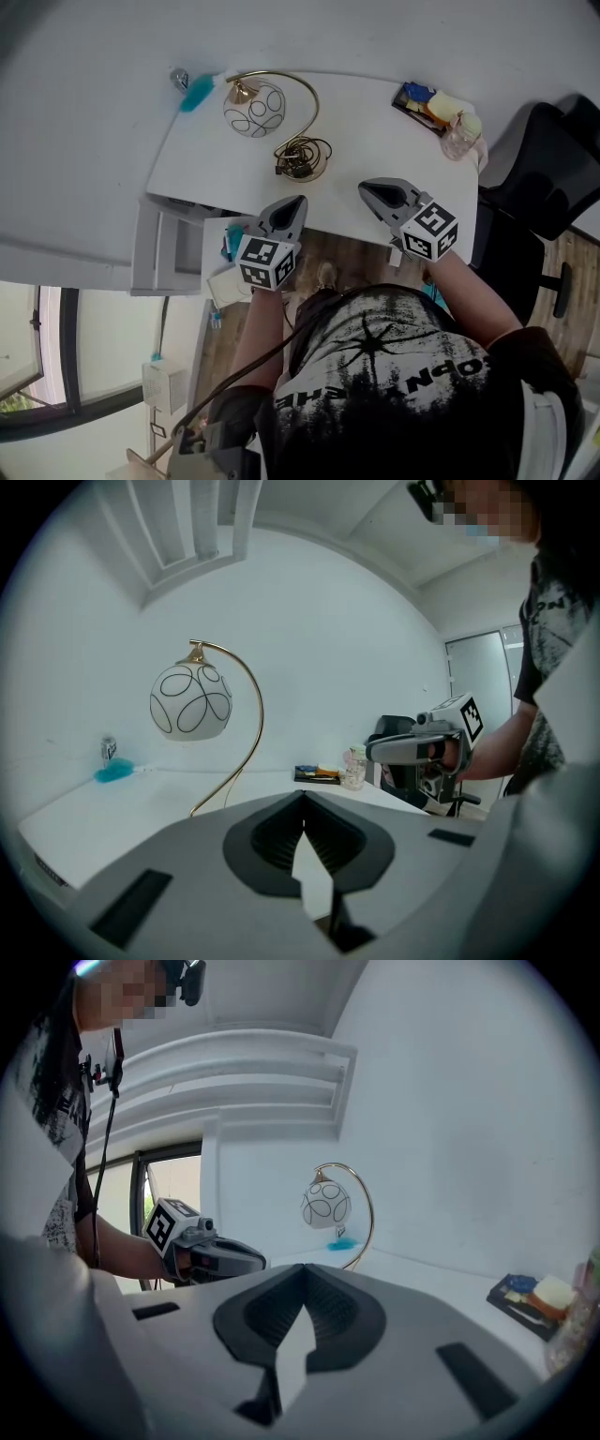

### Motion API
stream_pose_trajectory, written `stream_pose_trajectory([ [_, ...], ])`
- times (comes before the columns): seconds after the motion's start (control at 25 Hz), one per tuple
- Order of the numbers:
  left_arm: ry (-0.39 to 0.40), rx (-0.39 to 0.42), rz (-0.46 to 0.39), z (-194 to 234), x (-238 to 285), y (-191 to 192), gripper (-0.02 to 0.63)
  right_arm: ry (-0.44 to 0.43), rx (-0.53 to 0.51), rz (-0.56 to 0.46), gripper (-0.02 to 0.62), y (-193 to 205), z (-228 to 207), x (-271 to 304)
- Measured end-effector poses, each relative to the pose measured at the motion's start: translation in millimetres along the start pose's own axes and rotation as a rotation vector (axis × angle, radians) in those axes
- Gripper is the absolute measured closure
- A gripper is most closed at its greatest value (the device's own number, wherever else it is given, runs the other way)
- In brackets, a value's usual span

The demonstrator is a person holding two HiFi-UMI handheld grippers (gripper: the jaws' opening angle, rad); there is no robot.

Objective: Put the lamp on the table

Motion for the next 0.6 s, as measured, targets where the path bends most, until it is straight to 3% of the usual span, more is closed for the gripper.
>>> stream_pose_trajectory([
  [0.6, 0.008, -0.01, 0.028, -11.4, -4.9, 16.2, 0.591, 0.012, -0.017, 0.002, 0.577, 7.5, 8.1, -6.9],
])
Point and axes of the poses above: the fingertips, and each gripper's own axes: x forward along the fingers, z to its left, y out of its underside, the point moved 2 cm from there along -x, backward along the fingers, and after that the axes turned 1 degree about y, right-handed, at the moved point
